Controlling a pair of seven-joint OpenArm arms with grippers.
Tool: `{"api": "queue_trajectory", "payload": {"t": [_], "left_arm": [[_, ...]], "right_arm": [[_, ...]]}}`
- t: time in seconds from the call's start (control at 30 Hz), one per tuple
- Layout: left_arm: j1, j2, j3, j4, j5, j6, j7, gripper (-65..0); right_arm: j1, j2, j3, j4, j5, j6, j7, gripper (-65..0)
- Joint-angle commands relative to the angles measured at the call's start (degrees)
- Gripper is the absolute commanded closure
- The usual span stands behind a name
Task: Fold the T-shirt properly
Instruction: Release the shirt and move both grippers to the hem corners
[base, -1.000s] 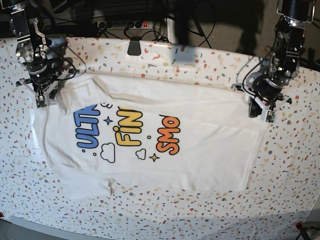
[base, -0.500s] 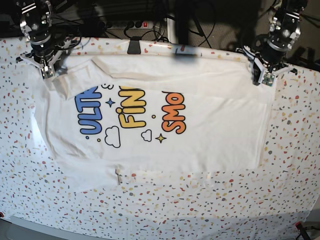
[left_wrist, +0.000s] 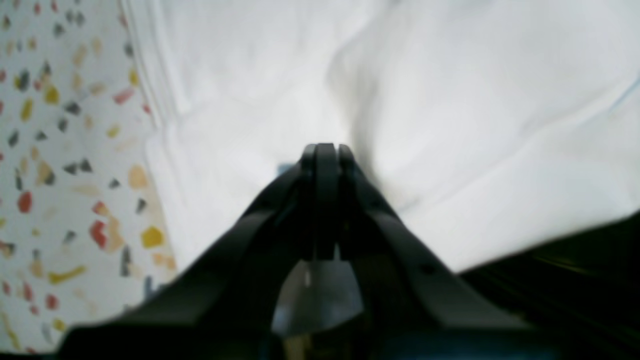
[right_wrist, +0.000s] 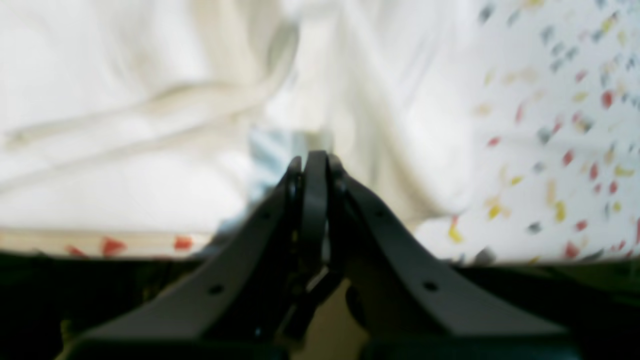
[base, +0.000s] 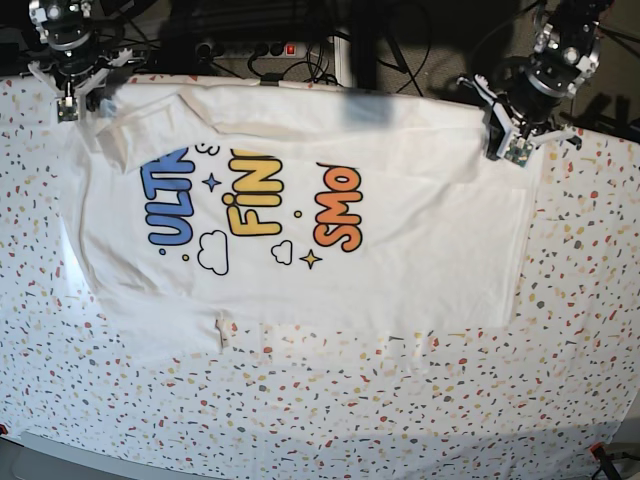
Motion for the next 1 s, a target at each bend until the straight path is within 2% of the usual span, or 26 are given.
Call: {"api": "queue_trajectory", "payload": {"t": [0.0, 0.07, 0.17, 0.2, 0.33, 0.4, 0.43, 0.5, 0.53, 0.57, 0.67, 0.73, 0.83, 0.97], "left_arm": [[-0.3, -0.4, -0.2, 2.6, 0.8, 0.3, -1.4, 0.0], [-0.3, -0.3, -0.5, 5.6, 2.9, 1.5, -1.5, 0.0], [-1.3, -0.4, -1.9, 9.1, 4.9, 5.5, -1.9, 0.0], [-2.3, -0.3, -2.7, 9.4, 4.9, 5.9, -1.9, 0.0], [-7.6, -0.3, -5.8, 7.6, -1.6, 5.6, -0.9, 0.0], [-11.0, -0.3, -6.8, 5.4, -4.6, 2.6, 1.6, 0.0], [-12.7, -0.2, -7.1, 4.1, -5.7, 0.9, 2.2, -2.2], [-16.0, -0.2, -7.1, 1.0, -7.5, -2.8, 2.3, -16.3], [-17.8, -0.1, -7.1, -0.9, -8.7, -4.3, 2.3, -20.5], [-19.8, 0.1, -7.1, -3.2, -10.0, -5.3, 2.3, -22.0], [-26.7, 1.2, -7.1, -12.8, -11.0, -6.6, 2.7, -22.0], [-32.5, 1.9, -7.1, -21.0, -11.5, -9.6, 4.2, -22.0], [-41.5, 2.0, -7.1, -33.3, -17.0, -14.8, 7.0, -22.0], [-52.6, 2.1, -7.1, -49.0, -20.1, -18.8, 7.8, -22.0]], "right_arm": [[-0.2, 0.3, 1.2, 2.3, 0.1, -0.4, 1.3, 0.0], [-0.2, 0.1, 2.6, 4.7, 0.1, -0.4, 0.8, 0.0], [0.0, 0.2, 4.5, 8.2, 0.1, -0.5, 0.7, 0.0], [0.2, 0.2, 5.1, 9.0, 0.1, -0.5, 0.9, 0.0], [3.1, 0.2, 5.6, 9.5, 0.1, -0.4, 1.8, 0.0], [5.5, 0.3, 5.6, 9.5, 0.1, 2.3, -1.4, 0.0], [7.0, 0.3, 5.5, 9.5, 0.2, 4.3, -4.3, -6.3], [10.0, 0.3, 5.5, 9.5, 0.5, 7.0, -8.5, -20.7], [11.4, 0.3, 5.5, 9.5, 0.5, 7.5, -8.9, -24.8], [12.6, 0.3, 5.5, 9.5, 0.5, 7.5, -9.0, -26.9], [16.5, 0.3, 5.5, 9.4, 0.5, 8.2, -9.0, -27.1], [18.6, 0.3, 5.5, 9.4, 0.5, 9.9, -9.0, -27.1], [20.5, 0.3, 5.5, 9.4, 0.6, 11.7, -9.0, -27.1], [21.3, 0.3, 5.5, 9.4, 3.5, 12.2, -9.1, -27.1]]}}
